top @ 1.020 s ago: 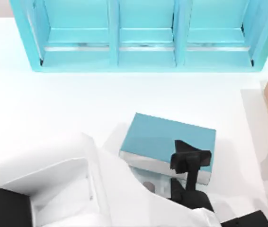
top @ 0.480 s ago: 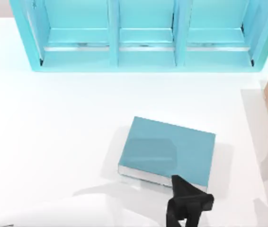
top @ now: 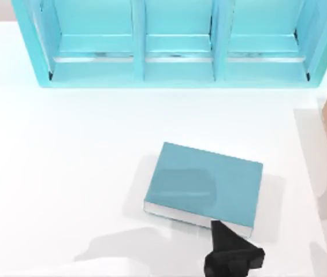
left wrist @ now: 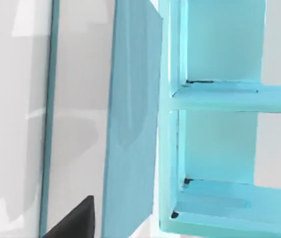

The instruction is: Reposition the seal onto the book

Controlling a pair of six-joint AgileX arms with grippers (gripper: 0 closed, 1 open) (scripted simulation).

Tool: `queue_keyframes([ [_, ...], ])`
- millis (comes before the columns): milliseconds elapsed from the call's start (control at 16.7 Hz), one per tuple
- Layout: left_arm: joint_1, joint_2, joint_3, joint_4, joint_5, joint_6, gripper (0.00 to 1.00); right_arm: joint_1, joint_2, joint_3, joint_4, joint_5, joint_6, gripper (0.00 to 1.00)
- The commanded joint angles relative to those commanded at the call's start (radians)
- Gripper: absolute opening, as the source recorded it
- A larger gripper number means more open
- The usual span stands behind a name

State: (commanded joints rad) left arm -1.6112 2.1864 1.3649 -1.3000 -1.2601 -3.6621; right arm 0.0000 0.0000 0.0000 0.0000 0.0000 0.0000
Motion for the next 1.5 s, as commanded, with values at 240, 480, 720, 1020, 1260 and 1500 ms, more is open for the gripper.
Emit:
queue_keyframes([
  [240, 0.02, -0.022, -0.017, 0.022, 0.004, 0.028, 1.0, 0.0, 0.0, 0.0, 0.0, 0.0, 0.0, 1.0],
  [480, 0.12, -0.164, -0.118, 0.145, 0.045, 0.21, 1.0, 0.0, 0.0, 0.0, 0.0, 0.0, 0.0, 1.0],
  [720, 0.301, -0.401, -0.296, 0.336, 0.144, 0.558, 1.0, 0.0, 0.0, 0.0, 0.0, 0.0, 0.0, 1.0],
  [1020, 0.594, -0.766, -0.582, 0.598, 0.348, 1.207, 1.0, 0.0, 0.0, 0.0, 0.0, 0.0, 0.0, 1.0],
  [1260, 0.848, -1.082, -0.822, 0.79, 0.553, 1.825, 1.0, 0.0, 0.0, 0.0, 0.0, 0.0, 0.0, 1.0],
  [1500, 1.095, -1.401, -1.042, 0.96, 0.768, 2.449, 1.0, 0.0, 0.0, 0.0, 0.0, 0.0, 0.0, 1.0],
])
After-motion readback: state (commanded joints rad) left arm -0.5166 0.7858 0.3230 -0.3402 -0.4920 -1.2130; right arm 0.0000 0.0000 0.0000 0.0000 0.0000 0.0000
